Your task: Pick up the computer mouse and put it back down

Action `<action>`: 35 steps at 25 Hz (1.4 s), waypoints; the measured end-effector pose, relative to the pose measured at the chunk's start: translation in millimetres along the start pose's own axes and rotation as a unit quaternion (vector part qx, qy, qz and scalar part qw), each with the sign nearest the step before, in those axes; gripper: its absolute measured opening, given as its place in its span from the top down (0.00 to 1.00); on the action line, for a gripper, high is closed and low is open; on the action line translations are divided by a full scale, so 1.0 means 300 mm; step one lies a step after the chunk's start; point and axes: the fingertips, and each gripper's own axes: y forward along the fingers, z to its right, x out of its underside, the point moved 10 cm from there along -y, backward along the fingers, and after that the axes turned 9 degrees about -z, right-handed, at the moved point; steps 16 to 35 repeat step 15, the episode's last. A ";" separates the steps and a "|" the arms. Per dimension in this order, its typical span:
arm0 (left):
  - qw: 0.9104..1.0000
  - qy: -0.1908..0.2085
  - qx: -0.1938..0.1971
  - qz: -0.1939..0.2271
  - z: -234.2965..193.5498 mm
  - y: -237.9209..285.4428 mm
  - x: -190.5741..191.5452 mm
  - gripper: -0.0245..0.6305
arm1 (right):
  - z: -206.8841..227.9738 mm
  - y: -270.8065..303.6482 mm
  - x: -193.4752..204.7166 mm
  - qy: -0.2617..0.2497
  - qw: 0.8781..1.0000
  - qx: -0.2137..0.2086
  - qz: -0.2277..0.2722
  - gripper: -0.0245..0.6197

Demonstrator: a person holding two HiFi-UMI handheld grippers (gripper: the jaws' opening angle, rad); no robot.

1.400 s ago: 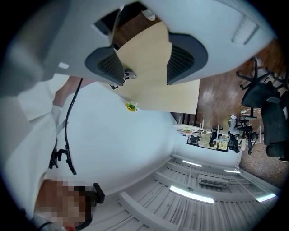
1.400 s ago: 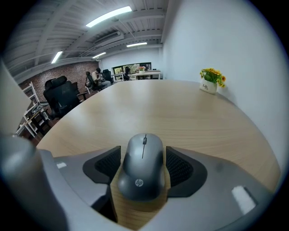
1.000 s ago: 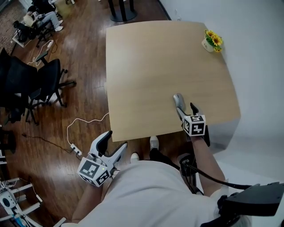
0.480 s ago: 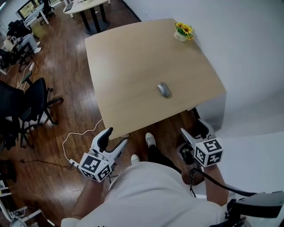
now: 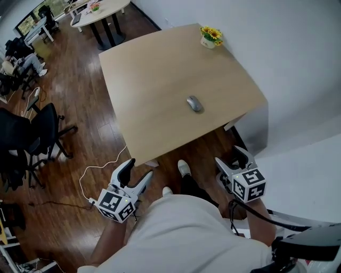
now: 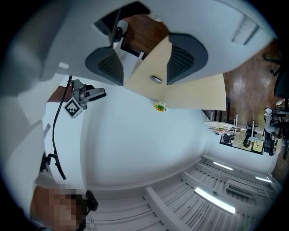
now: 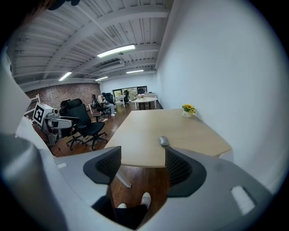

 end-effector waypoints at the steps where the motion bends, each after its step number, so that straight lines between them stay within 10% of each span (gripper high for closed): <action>1: 1.000 0.000 -0.002 0.000 -0.001 -0.013 0.004 0.53 | -0.010 0.001 -0.002 -0.001 1.000 -0.002 0.001 0.48; 35: 1.000 0.001 0.000 0.007 0.063 -0.120 0.094 0.53 | -0.120 -0.032 0.049 -0.021 1.000 -0.012 0.000 0.48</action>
